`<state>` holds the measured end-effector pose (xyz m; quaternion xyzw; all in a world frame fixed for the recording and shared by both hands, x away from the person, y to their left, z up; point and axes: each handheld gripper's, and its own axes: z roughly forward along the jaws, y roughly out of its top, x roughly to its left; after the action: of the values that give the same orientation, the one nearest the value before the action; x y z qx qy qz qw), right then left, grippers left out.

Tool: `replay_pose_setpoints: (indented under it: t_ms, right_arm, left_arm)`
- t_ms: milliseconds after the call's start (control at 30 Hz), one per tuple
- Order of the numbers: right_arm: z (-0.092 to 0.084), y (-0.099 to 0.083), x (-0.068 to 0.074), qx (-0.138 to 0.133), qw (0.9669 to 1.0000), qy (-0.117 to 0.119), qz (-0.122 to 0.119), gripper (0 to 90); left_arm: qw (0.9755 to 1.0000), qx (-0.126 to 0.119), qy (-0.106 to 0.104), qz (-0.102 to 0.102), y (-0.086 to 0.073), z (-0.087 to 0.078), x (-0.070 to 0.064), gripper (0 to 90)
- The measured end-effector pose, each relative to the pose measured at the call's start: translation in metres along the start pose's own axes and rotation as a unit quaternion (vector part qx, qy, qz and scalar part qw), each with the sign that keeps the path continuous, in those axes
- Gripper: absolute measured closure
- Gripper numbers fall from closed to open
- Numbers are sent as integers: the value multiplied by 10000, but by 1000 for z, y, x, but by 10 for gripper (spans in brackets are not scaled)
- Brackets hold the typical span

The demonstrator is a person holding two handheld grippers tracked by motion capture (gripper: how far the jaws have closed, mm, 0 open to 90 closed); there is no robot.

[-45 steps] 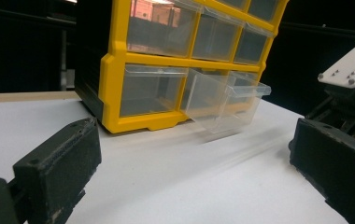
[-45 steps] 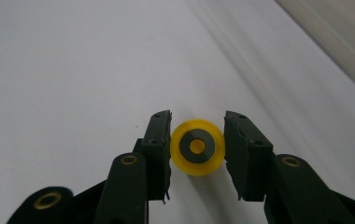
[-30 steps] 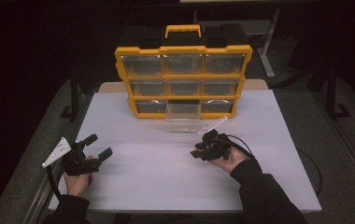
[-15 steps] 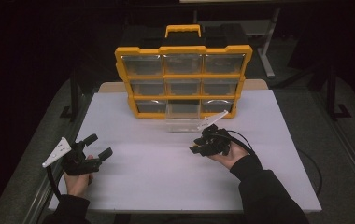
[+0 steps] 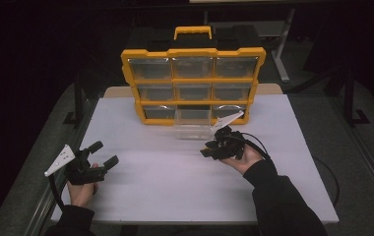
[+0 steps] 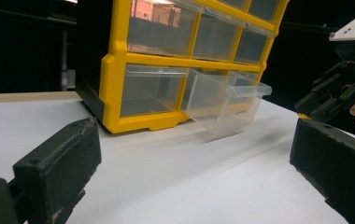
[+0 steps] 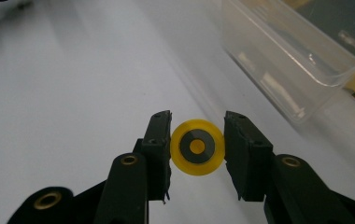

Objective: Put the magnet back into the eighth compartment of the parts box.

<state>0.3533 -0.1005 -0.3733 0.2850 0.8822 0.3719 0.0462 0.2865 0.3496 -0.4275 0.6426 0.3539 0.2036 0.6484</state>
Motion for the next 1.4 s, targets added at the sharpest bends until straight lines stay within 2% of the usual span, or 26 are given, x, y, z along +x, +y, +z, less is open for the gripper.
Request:
replay_pose_setpoints:
  t_ms: [600,1067,1400]
  right_arm:
    - [-12,21,-8,27,9999,-154,-57,611]
    - [-21,41,-13,-150,9997,-196,-71,611]
    - [-23,57,-17,-168,9995,-261,-75,611]
  left_arm:
    - [10000,-2,5,-7,0,1,0,18]
    - [10000,7,-4,-4,0,1,0,18]
    - [10000,-3,-6,-6,0,1,0,18]
